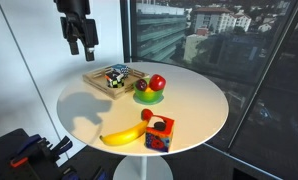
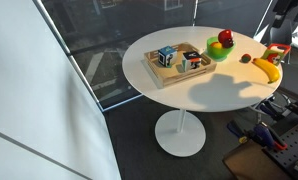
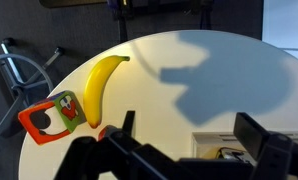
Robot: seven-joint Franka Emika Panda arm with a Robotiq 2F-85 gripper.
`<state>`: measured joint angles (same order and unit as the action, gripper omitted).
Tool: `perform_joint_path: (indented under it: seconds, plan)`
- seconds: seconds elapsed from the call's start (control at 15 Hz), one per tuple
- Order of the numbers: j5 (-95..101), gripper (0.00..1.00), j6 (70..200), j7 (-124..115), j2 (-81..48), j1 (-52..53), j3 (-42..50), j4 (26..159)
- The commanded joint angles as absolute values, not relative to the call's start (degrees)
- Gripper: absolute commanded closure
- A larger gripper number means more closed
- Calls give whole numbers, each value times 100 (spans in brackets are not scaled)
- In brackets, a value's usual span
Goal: Put the orange plushy cube in the crate
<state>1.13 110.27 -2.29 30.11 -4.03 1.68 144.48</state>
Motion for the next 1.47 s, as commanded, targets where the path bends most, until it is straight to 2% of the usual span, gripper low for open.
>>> perform_joint_path:
  seconds: [0.0, 0.6, 1.07, 1.4]
  plan:
    - [217, 0, 11321, -367, 2821, -585, 281, 14552]
    - [792, 0, 11868, -51, 2319, -1003, 684, 14515]
    - [1039, 0, 12549, 1204, 1932, -1009, 1135, 14354]
    - [955, 0, 12484, 910, 2021, -1017, 1054, 14526]
